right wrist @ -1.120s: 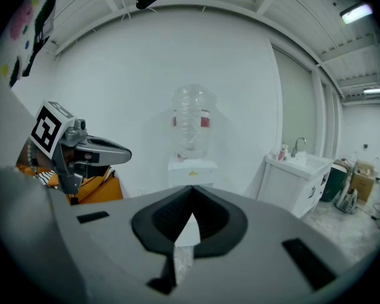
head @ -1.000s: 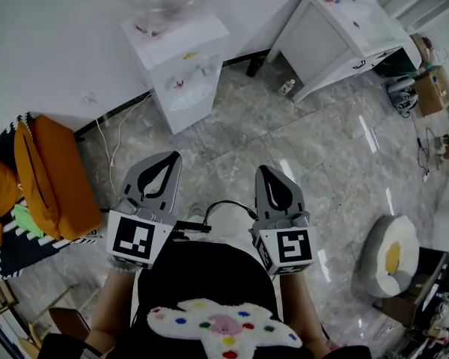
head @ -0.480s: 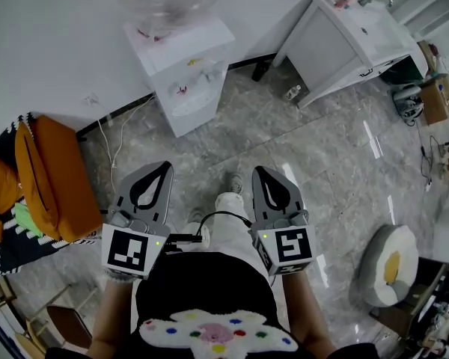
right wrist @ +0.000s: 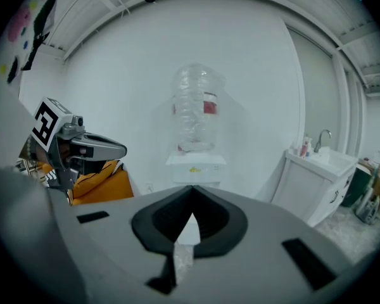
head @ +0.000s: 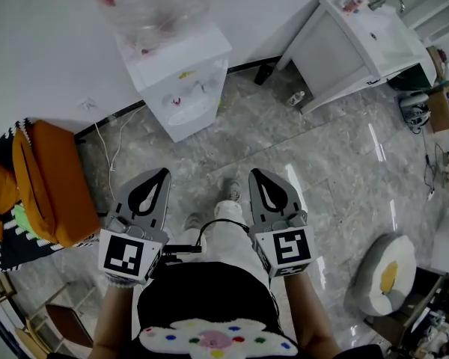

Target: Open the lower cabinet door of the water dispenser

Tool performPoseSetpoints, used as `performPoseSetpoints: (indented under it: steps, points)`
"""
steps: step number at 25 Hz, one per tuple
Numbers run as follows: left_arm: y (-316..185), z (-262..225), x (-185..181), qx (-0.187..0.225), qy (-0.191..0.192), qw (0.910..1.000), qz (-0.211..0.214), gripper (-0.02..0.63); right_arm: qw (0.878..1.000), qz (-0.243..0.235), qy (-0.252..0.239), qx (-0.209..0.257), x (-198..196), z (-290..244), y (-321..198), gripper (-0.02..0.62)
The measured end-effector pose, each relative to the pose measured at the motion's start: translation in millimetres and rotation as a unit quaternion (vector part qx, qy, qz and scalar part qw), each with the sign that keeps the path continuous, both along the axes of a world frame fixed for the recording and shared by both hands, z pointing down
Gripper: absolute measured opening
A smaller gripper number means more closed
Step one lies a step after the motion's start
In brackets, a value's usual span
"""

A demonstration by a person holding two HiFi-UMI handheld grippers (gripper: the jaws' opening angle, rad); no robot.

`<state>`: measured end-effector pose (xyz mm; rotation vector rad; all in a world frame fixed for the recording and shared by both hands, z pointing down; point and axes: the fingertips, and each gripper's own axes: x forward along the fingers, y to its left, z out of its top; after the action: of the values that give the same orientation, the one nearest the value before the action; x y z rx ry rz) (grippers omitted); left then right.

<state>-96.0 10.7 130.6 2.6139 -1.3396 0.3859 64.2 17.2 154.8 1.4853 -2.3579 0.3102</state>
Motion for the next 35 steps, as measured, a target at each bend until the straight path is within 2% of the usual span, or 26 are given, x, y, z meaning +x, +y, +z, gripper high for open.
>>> performPoseSetpoints:
  steps: [4,11,12,13,14,18,24,35]
  points:
    - [-16.8,15.8,11.0,-0.022,-0.005,0.9997,-0.002,0.012,1.0,-0.002,-0.005,-0.005,13.8,7.3,-21.7,0.003]
    - [-46.1,31.7,33.8,-0.037,0.01,0.9992,-0.009,0.014,1.0,-0.019,0.002,-0.007,28.0,20.1,-52.0,0.003]
    - [-49.6,34.7,37.3,-0.04,0.013,0.9991,-0.006,0.015,1.0,-0.024,-0.003,-0.012,28.2,23.9,-55.2,0.023]
    - [-53.1,38.0,40.8,-0.045,0.015,0.9989,-0.003,0.023,0.999,-0.03,-0.005,-0.016,28.6,28.0,-58.4,0.113]
    - [-56.4,41.7,44.2,-0.049,0.017,0.9987,-0.001,0.043,0.999,-0.035,-0.004,-0.02,29.6,32.1,-61.5,0.123]
    - [-67.9,58.8,56.2,-0.062,0.013,0.998,0.001,0.083,0.998,-0.047,-0.002,-0.033,35.8,50.4,-72.6,0.123]
    - [-85.5,91.2,65.7,-0.075,0.004,0.9971,-0.011,0.084,0.996,-0.079,0.012,-0.049,38.8,85.8,-91.5,0.124]
    - [-112.9,150.5,74.6,-0.09,0.007,0.9951,-0.041,0.084,0.992,-0.109,0.01,-0.063,37.1,152.5,-135.6,0.126]
